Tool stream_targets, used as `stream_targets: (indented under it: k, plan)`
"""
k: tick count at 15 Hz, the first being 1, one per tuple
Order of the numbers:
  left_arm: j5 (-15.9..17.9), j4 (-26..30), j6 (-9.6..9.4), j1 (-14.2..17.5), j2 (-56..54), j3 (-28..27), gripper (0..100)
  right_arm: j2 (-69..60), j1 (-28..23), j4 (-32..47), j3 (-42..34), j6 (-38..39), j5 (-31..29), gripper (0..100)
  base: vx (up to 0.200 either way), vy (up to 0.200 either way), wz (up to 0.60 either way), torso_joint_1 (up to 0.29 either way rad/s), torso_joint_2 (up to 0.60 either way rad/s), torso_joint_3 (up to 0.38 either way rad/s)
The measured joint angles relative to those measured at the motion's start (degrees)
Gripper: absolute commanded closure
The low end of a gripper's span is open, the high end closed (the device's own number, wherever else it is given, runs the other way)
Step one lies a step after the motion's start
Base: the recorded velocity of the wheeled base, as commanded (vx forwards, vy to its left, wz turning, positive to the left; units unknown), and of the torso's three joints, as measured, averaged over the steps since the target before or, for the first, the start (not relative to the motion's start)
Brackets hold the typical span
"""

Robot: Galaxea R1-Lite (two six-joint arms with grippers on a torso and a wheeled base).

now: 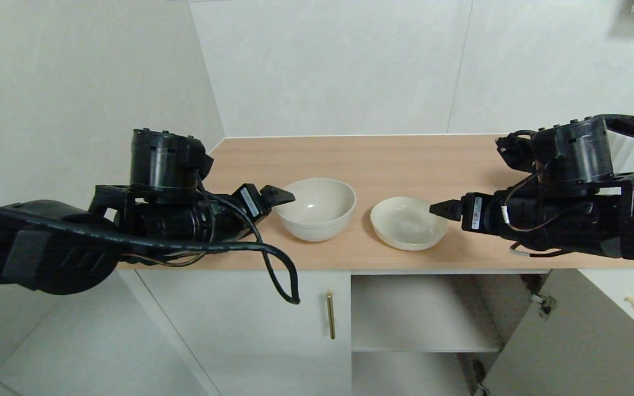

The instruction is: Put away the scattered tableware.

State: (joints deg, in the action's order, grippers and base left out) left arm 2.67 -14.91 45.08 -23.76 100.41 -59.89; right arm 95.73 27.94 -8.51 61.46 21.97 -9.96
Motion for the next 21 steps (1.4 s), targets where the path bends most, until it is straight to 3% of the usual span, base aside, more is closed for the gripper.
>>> stream_targets:
  k: [4,6,7,18,21]
  plan:
    - [-0.68,-2.71,2.57,-0.35,3.19,-0.72,0,0.32,-0.09,-0.09,-0.22,0.06,0.0,0,0.0,0.0,0.0,0.0,0.0,0.0]
    - [-0.67,-3.05,2.93,-0.41,3.78,-0.72,0,0.32,-0.09,-0.09,-0.28,0.09,0.02,0,0.0,0.0,0.0,0.0,0.0,0.0]
    - [-0.67,-3.05,2.93,-0.41,3.96,-0.72,100,0.33,-0.09,-0.09,-0.3,0.09,0.0,0,0.0,0.0,0.0,0.0,0.0,0.0]
    - [-0.56,-2.9,2.88,-0.4,4.19,-0.57,100,0.55,-0.09,-0.11,-0.09,-0.11,-0.2,0,0.0,0.0,0.0,0.0,0.0,0.0]
    - [0.26,-2.71,2.76,-0.4,2.97,0.11,100,2.94,0.09,-0.09,0.94,-0.16,-5.61,0,0.0,0.0,0.0,0.0,0.0,0.0]
